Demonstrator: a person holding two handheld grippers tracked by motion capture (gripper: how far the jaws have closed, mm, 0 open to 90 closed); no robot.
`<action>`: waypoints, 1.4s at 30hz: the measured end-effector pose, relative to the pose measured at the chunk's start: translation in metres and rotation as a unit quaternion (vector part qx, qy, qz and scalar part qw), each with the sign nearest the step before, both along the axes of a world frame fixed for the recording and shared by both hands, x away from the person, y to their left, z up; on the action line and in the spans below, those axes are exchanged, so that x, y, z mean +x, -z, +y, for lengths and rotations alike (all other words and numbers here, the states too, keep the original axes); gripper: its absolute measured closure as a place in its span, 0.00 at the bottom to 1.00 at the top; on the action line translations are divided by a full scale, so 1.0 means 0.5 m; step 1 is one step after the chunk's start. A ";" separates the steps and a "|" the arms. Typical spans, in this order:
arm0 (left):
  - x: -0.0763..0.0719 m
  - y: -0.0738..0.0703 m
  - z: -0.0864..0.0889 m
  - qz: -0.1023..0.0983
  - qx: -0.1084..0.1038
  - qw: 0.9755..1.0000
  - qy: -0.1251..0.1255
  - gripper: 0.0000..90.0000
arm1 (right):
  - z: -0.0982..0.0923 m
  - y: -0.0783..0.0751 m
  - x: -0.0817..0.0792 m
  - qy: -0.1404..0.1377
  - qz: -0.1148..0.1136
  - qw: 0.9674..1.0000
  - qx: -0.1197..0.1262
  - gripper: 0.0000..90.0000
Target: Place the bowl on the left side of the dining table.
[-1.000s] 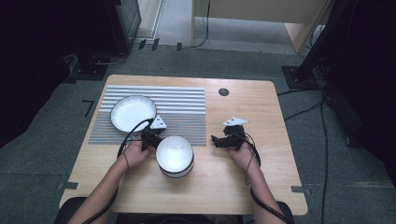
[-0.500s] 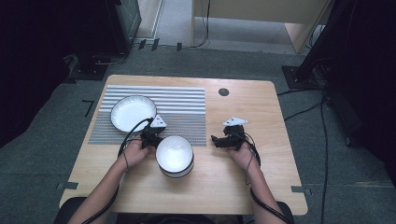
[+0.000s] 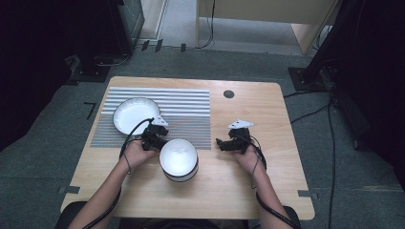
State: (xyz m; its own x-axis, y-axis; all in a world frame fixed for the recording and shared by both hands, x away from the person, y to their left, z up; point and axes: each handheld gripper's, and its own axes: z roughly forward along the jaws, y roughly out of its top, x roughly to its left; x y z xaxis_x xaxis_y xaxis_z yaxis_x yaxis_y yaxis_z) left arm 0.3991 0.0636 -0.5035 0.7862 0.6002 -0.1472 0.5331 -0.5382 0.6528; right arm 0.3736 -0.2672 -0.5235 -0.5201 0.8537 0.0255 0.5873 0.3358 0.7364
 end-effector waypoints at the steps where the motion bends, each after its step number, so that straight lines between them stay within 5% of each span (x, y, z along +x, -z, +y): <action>1: 0.000 -0.003 -0.002 0.008 0.001 1.000 0.001 0.27 | 0.000 0.000 0.000 0.000 0.000 1.000 0.000 0.14; 35: -0.001 -0.049 0.016 0.062 0.015 0.998 0.016 0.28 | 0.000 0.000 0.000 0.000 0.000 1.000 0.000 0.14; 42: -0.002 -0.058 0.019 0.057 0.018 0.998 0.015 0.28 | 0.000 0.000 0.000 0.000 0.000 1.000 0.000 0.14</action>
State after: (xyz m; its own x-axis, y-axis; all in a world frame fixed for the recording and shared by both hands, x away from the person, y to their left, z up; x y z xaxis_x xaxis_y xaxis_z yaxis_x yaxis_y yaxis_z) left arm 0.3979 0.0731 -0.4745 0.7837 0.5826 -0.2153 0.5857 -0.5780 0.5682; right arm 0.3737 -0.2672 -0.5235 -0.5207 0.8533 0.0251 0.5867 0.3364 0.7366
